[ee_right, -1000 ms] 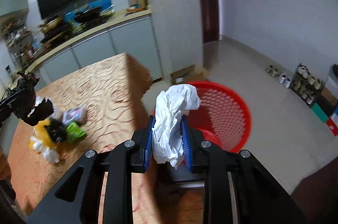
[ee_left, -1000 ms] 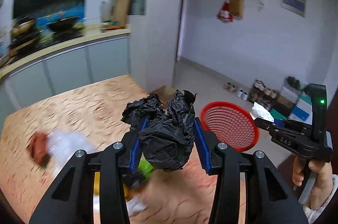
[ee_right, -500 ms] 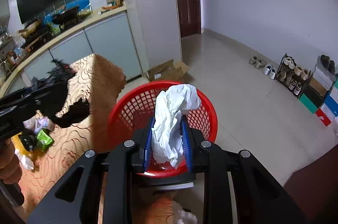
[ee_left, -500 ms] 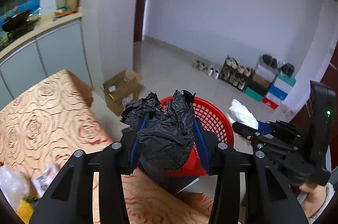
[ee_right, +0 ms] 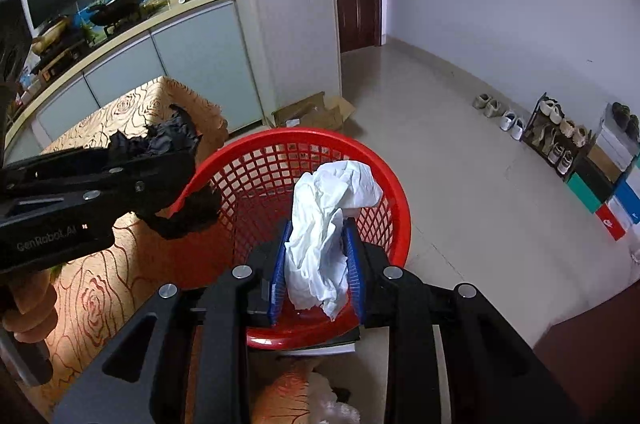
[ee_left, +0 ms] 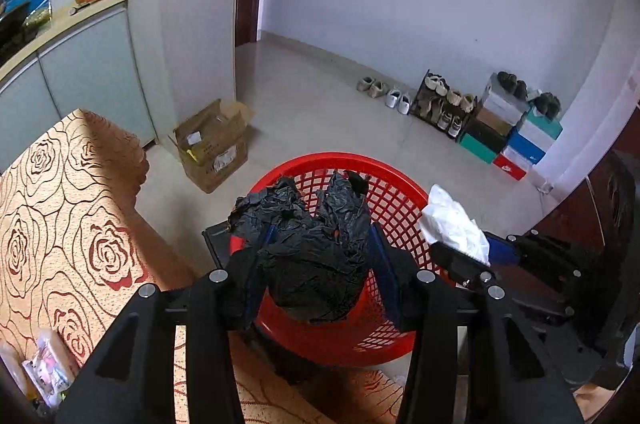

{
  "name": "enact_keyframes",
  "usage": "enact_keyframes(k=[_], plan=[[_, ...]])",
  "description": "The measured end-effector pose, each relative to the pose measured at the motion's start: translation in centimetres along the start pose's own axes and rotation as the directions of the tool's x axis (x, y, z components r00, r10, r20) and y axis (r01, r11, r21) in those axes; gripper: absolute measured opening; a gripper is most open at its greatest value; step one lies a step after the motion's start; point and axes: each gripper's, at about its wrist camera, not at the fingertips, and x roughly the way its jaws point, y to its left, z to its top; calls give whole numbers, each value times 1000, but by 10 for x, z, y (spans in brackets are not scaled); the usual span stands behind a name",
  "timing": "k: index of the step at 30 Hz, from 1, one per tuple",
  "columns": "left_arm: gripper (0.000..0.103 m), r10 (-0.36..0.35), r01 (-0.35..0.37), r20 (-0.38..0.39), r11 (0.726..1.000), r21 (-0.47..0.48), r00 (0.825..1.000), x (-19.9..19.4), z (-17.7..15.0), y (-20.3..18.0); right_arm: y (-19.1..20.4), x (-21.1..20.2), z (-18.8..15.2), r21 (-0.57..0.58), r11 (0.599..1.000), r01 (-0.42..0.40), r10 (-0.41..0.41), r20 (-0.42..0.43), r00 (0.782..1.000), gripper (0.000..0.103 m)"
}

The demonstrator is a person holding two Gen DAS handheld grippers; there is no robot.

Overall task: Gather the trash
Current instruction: 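Carry both items to the red basket and open both tools to drop them, then move both tools back over the trash on the table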

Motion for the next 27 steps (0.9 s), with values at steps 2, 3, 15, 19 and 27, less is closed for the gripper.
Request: enact_keyframes(k=[2,3,15,19,27], plan=[[49,-7,7,-3,1000,-8,1000,2,1,0,1,1,-1,2,1000,1,-1,0,1000,46],[55,-12,12,-4,1000,-12,1000,3,2,-1,1,1,-2,3,1000,0,0,6,1000,52],[77,0,1,21,1000,-24,1000,-17,-5,6,5,-13,-10,19,1000,-17,17,17,1000,59],[79,31,-30,44,1000,-9,999,-30,-10,6,7,-23,-12,15,1000,-25,24,31,999,59],[83,109,-108,115,994,-19,987,-73,-27,11,18,-46,-13,16,999,-28,27,74,997,66]])
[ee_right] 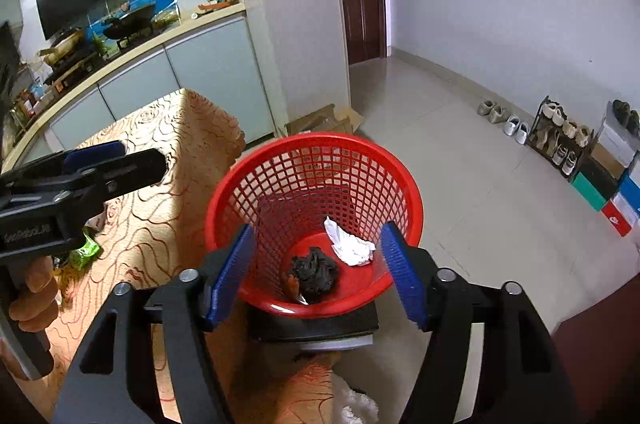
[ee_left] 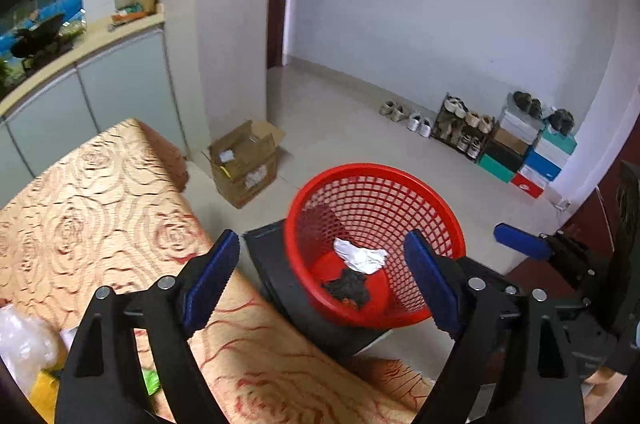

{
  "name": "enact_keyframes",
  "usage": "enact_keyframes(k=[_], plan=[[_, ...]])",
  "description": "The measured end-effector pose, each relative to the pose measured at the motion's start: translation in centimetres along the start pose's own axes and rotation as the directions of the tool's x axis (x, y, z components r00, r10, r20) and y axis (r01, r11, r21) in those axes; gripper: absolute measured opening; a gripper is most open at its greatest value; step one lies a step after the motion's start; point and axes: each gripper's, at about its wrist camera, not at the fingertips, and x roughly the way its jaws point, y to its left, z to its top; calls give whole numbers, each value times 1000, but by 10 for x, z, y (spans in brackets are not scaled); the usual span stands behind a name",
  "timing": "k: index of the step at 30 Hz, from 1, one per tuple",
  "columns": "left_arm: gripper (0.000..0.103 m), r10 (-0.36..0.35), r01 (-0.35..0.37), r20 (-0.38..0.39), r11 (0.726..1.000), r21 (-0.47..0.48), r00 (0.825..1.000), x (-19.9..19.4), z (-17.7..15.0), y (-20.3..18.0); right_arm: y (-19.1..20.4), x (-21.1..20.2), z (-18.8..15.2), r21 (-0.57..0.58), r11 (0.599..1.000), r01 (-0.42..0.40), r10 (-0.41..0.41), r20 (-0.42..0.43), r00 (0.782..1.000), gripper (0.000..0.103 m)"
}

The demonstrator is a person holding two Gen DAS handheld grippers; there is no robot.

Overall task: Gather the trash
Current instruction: 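Move both tools back over the trash on the table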

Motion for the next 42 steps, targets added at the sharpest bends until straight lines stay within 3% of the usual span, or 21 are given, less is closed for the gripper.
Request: enact_keyframes(k=[13,23,30,38,42], plan=[[88,153,-145,106,986,-78,983,-72,-26,36,43,-18,-1,-49,998,-29,31,51,998,71],[88,263,-240,118,954,-178,958,-119,-65,82,93,-23,-6,-129,987,-97,108,82,991,76],[88,366,-328,90,899,-290,926,-157,-101,137,128,-23,-11,-170,973,-157,170,65,983,78],[88,486,-430,35,803,-412,873,-199,-142,201,153,-23,-20,-197,959,-206,219,46,975,79],[88,516,-462,4,771,-438,856,-209,-162,219,158,-21,-24,-205,953,-222,233,30,972,79]])
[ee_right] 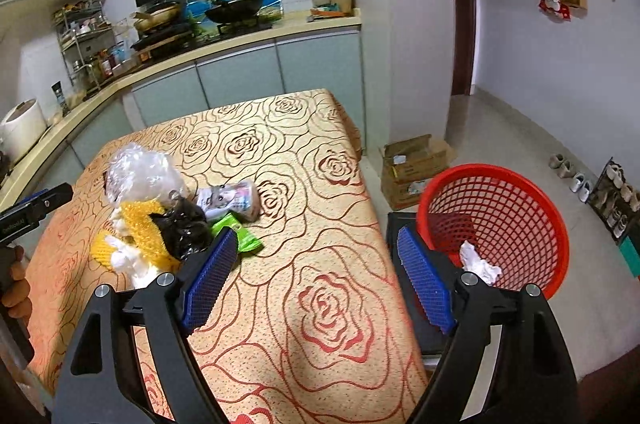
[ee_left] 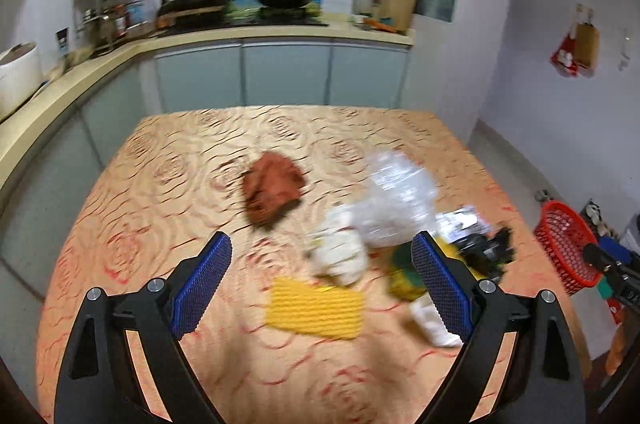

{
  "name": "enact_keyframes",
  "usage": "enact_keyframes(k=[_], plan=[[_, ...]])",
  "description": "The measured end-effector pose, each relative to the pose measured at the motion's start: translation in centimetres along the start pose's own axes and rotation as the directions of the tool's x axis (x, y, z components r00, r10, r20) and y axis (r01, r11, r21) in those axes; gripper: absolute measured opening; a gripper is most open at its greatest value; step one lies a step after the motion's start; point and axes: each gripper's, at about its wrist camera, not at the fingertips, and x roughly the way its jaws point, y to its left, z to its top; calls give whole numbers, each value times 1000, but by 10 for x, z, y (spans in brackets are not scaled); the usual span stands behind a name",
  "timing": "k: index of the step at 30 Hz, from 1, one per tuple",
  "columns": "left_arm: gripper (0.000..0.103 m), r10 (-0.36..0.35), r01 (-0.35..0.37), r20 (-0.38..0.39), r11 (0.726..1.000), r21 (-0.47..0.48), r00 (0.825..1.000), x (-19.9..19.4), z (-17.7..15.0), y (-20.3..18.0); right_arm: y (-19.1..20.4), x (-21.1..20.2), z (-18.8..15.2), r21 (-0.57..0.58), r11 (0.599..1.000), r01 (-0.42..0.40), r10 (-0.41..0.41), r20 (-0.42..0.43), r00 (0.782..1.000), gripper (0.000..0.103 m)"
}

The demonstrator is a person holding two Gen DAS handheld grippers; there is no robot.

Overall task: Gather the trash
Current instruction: 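Move both tools back over the trash on the table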

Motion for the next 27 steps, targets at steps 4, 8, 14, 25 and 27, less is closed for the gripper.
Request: enact_keyframes(k=[4,8,14,25,27], plan=[[88,29,-31,-37,999,-30,999,7,-11,21,0,4,-2,4,1000,-8,8,-13,1000,80],[88,-13,10,-90,999,-38,996,18,-24,25,-1,7,-3,16,1000,-15,15,-23,1000,80],[88,-40,42,-147,999,11,988,39,-36,5,2,10,-5,7,1000,-16,17,-34,999,80],[87,-68,73,-202,997,17,977,68,-41,-6,0,17,-10,20,1000,-11,13,-62,998,80],[80,-65,72,-211,997,26,975,72,-42,-8,2,18,-11,19,1000,-15,16,-67,998,79]])
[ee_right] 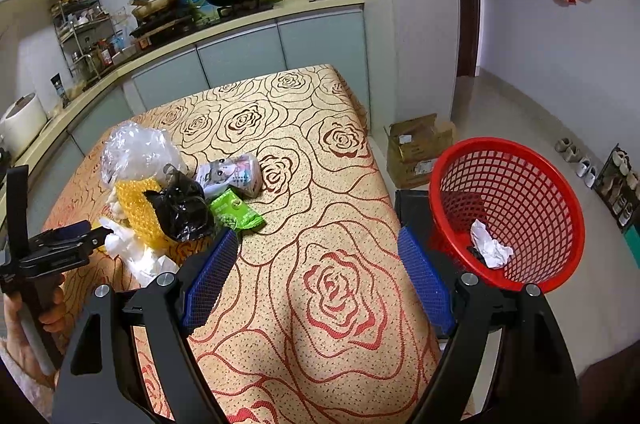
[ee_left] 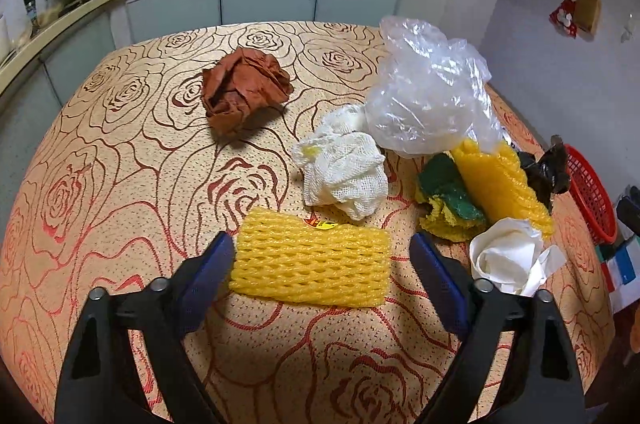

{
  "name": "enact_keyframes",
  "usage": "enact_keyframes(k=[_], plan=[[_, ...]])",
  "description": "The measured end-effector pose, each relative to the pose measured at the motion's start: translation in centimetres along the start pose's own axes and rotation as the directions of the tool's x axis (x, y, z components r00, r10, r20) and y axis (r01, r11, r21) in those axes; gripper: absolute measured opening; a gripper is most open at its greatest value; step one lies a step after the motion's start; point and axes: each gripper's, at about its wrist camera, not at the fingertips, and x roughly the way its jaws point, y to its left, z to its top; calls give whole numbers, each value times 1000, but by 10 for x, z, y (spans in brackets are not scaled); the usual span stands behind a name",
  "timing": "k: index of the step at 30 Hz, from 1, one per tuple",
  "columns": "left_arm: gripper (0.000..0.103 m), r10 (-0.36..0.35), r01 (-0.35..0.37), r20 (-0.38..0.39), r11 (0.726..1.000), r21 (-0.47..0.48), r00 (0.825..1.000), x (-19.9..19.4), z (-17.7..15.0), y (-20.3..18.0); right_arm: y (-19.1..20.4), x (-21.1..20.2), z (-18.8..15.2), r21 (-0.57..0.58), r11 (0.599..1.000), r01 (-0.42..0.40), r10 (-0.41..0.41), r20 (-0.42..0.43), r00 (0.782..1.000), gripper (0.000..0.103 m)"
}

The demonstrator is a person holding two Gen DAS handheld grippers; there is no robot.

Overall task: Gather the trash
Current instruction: 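Move both tools back over the trash on the table, then grasp the yellow foam net with the left tool while the right tool grasps the white paper towel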

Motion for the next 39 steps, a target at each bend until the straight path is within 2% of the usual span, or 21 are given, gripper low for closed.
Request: enact_keyframes(k=[1,6,9,10,15,19,26,39], plan=[[75,5,-5,-11,1000,4,1000,3,-1,-1,2,1,0,-2,1000,-3,3,-4,1000,80],[70,50,-50,-17,998,29,999,9,-5,-4,9,4,-1,-13,1000,-9,8,-12,1000,80],[60,45,-45,-10,999,23,999,7,-5,-1,14,6,-3,-23,1000,-14,14,-18,1000,80],[53,45,-45,-7,999,19,999,6,-6,0,16,7,-3,-26,1000,-16,16,-19,1000,80],[38,36,-36,3,999,-5,999,2,-6,9,22,8,-4,-42,999,-24,23,-27,999,79],[32,29,-29,33,999,-22,999,-6,-7,15,29,10,-6,-56,998,-33,31,-35,999,80],[30,-14,19,111,999,-38,994,-33,-14,27,50,15,-9,-94,993,-75,70,-58,996,79],[30,-1,7,161,999,-36,987,-48,-14,29,98,37,-18,-151,970,-189,168,-138,976,79]])
